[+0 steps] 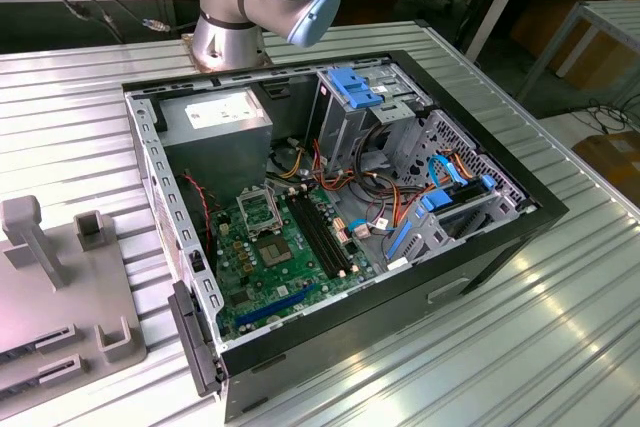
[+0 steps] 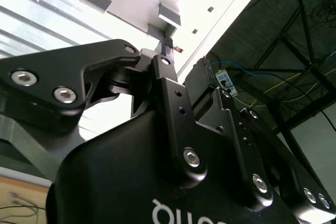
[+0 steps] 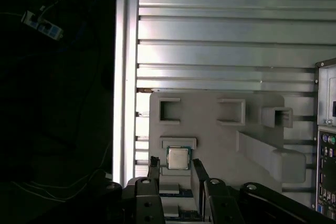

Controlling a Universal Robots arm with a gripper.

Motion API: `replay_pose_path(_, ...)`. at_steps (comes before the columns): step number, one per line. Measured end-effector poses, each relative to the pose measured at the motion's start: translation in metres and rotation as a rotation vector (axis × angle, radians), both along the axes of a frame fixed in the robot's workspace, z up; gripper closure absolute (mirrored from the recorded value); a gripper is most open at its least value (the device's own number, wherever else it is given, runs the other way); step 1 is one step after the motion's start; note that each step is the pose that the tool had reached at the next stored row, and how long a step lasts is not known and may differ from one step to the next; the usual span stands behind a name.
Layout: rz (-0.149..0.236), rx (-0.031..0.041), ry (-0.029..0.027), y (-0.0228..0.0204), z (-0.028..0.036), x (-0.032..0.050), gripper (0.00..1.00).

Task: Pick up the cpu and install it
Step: 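Pick up the cpu and move it towards the insertion slot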

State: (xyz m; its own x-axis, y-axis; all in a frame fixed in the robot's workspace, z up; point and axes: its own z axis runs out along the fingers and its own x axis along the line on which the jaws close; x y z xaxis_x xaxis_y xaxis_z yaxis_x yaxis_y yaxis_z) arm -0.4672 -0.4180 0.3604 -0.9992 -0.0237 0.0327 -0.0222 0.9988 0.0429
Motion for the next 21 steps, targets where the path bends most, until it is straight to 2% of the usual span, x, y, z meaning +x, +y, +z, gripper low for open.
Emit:
replay_pose_path(10, 0.0, 0.0001, -0.0001, 0.0, -0.0012, 0.0, 0.63)
replay_pose_path(14, 0.0, 0.0002, -0.0003, -0.0017, -0.0076, 0.0, 0.63)
replay_pose_path(15, 0.001, 0.0, -0.0001, -0.0043, -0.0104, 0.0, 0.63)
replay_pose_path(17, 0.002, 0.0001, -0.0002, -0.0067, -0.014, 0.0, 0.63)
replay_pose_path(21, 0.002, 0.0, 0.0, -0.0072, -0.0169, 0.0001, 0.63)
